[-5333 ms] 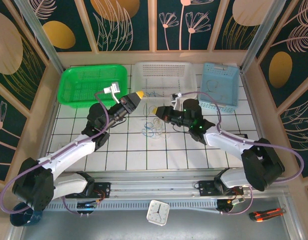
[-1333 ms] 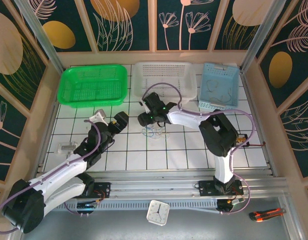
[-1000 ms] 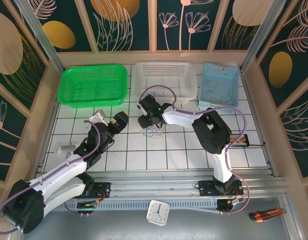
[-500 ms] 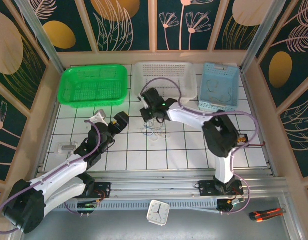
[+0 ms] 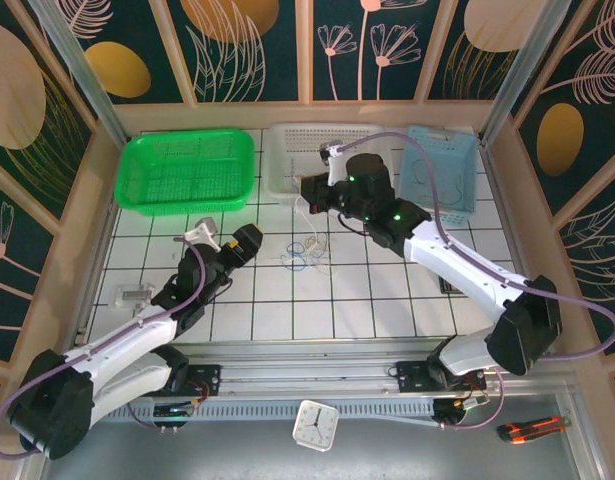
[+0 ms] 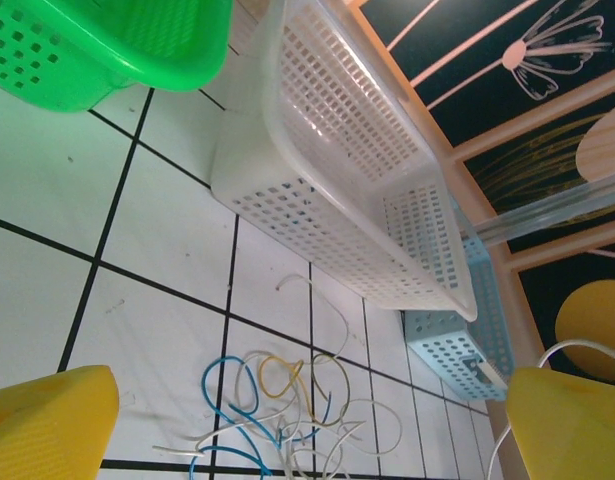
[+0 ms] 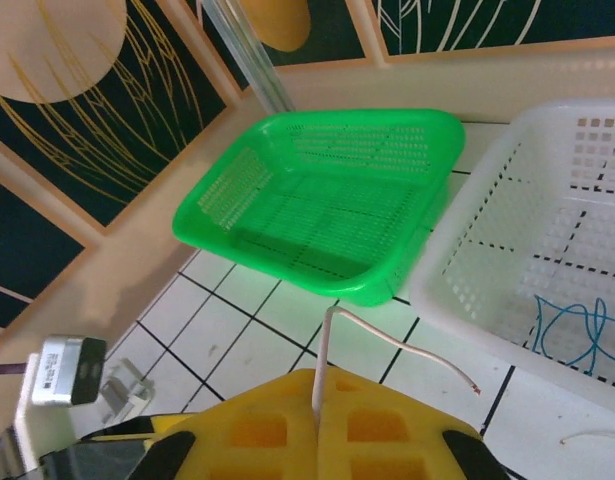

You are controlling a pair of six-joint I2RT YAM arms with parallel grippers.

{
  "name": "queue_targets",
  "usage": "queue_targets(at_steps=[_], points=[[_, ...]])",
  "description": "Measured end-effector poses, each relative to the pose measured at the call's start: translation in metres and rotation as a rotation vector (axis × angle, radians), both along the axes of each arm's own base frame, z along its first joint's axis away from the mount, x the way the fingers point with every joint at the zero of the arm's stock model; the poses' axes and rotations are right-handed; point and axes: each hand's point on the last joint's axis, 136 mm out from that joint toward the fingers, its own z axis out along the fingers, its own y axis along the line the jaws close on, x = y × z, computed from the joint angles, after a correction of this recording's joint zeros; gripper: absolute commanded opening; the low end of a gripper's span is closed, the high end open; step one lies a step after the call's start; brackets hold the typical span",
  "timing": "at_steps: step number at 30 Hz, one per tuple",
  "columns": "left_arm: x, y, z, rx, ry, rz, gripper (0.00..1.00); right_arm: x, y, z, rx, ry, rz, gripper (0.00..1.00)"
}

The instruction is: Untangle the cables

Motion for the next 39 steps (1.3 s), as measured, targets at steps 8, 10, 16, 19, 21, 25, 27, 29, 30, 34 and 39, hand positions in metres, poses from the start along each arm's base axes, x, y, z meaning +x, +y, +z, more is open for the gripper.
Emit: queue_targets(at_steps=[8,10,16,19,21,25,27,29,30,34,39], points=[[-0.001,-0.014,0.011,0.009,-0.055,-0.083,0.99,-0.003,-0.022,0.009,0.118,0.009,0.029,0.0],[0.0,-0.02,0.022,0.007,-0.081,-0.113,0.99,-0.006,-0.026,0.014,0.142,-0.006,0.047,0.0],[0.008,-0.045,0.066,-0.057,-0.161,-0.209,0.99,-0.019,-0.042,0.021,0.197,-0.043,0.102,0.0],[0.011,-0.058,0.086,-0.12,-0.171,-0.253,0.99,-0.028,-0.042,0.02,0.216,-0.05,0.138,0.0],[0.013,-0.067,0.1,-0.176,-0.173,-0.287,0.97,-0.033,-0.041,0.017,0.222,-0.05,0.161,0.0],[0.015,-0.086,0.128,-0.286,-0.175,-0.364,0.94,-0.037,-0.04,0.013,0.229,-0.053,0.184,0.0],[0.015,-0.093,0.14,-0.331,-0.179,-0.396,0.93,-0.038,-0.039,0.01,0.232,-0.05,0.192,0.0],[0.013,-0.097,0.15,-0.373,-0.18,-0.422,0.92,-0.039,-0.039,0.008,0.232,-0.05,0.195,0.0],[0.011,-0.098,0.154,-0.397,-0.18,-0.433,0.92,-0.039,-0.039,0.008,0.233,-0.051,0.196,0.0],[0.006,-0.103,0.161,-0.455,-0.168,-0.463,0.92,-0.039,-0.038,0.011,0.244,-0.064,0.199,0.0],[-0.001,-0.115,0.163,-0.499,-0.149,-0.507,0.92,-0.036,-0.036,0.009,0.25,-0.063,0.201,0.0]])
